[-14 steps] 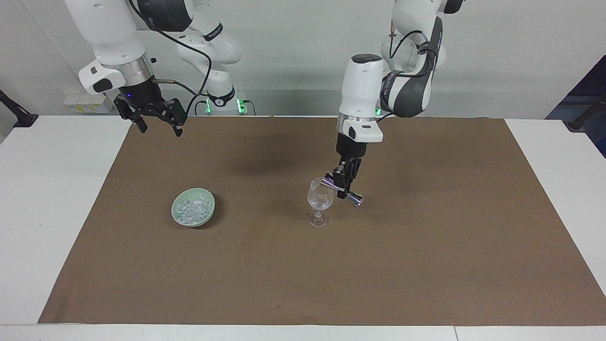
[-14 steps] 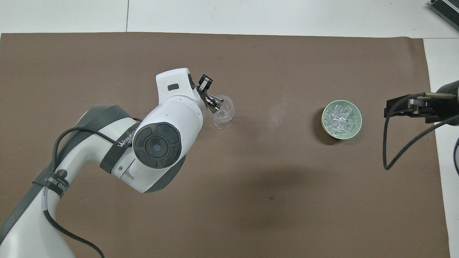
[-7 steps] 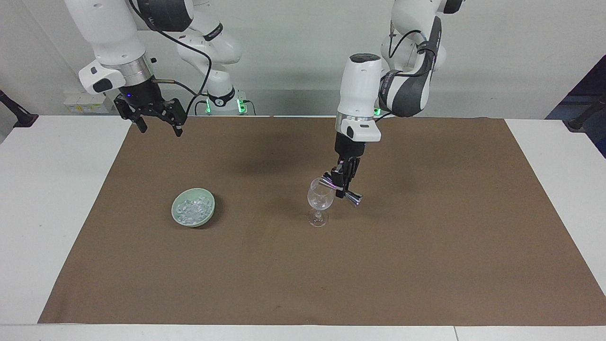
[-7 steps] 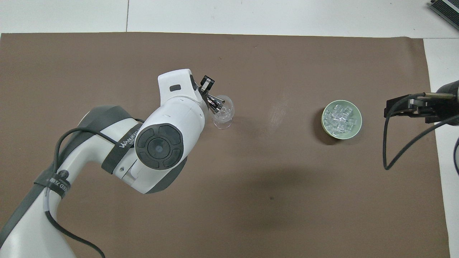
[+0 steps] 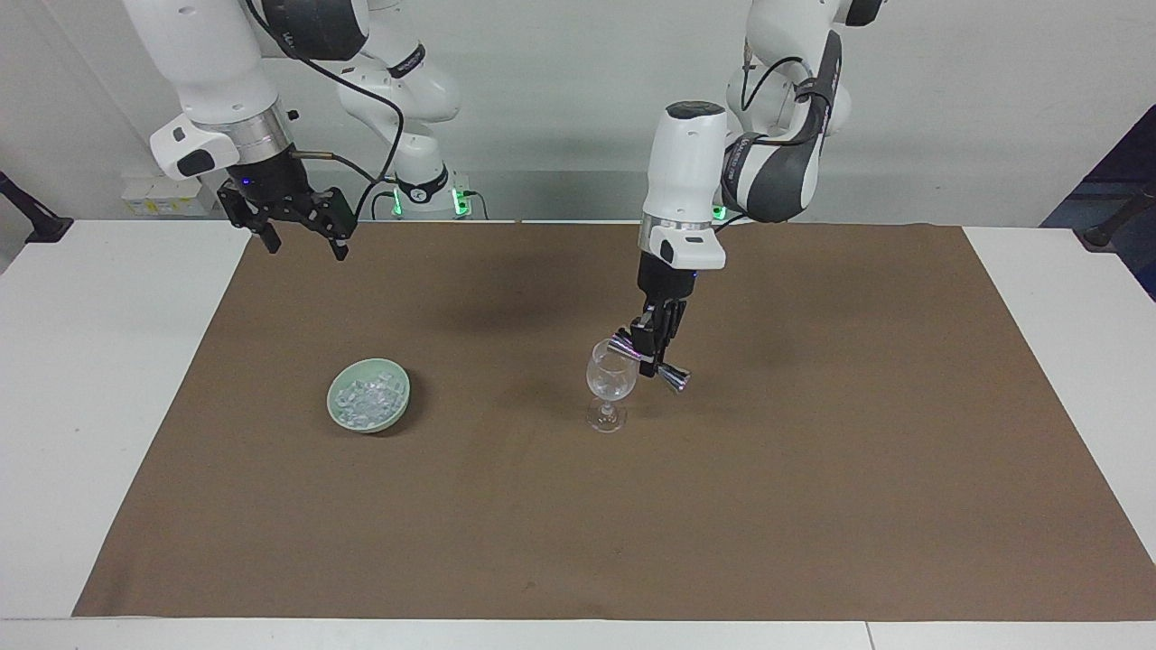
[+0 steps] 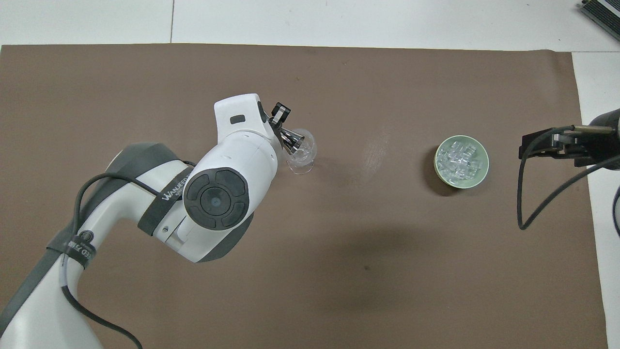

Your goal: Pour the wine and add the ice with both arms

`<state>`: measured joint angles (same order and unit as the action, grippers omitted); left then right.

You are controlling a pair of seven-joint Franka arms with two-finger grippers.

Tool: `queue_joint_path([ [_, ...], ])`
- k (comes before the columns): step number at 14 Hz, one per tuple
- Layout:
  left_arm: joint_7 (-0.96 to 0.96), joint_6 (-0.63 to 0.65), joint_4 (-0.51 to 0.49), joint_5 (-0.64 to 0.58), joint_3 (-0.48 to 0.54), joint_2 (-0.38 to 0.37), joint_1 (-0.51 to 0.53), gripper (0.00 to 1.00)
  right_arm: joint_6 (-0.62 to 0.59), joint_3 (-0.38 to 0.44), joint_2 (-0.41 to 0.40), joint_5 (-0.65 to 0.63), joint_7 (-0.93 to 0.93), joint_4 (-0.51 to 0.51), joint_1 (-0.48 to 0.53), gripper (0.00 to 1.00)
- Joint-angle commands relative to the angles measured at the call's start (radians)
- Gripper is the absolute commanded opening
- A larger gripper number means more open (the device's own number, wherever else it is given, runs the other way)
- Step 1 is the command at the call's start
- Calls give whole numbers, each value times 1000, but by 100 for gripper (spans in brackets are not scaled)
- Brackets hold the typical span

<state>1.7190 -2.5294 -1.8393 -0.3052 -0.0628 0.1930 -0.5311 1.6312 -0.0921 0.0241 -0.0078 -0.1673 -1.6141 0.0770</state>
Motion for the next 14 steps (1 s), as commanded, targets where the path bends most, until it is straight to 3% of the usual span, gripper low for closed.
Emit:
queue_joint_path([
  [1,22,31,3,-23,18,-15,-24,0,12,-9,19,6,26,-23,21,100],
  [14,24,27,17,-23,18,-12,-24,0,12,-9,19,6,26,-23,21,100],
])
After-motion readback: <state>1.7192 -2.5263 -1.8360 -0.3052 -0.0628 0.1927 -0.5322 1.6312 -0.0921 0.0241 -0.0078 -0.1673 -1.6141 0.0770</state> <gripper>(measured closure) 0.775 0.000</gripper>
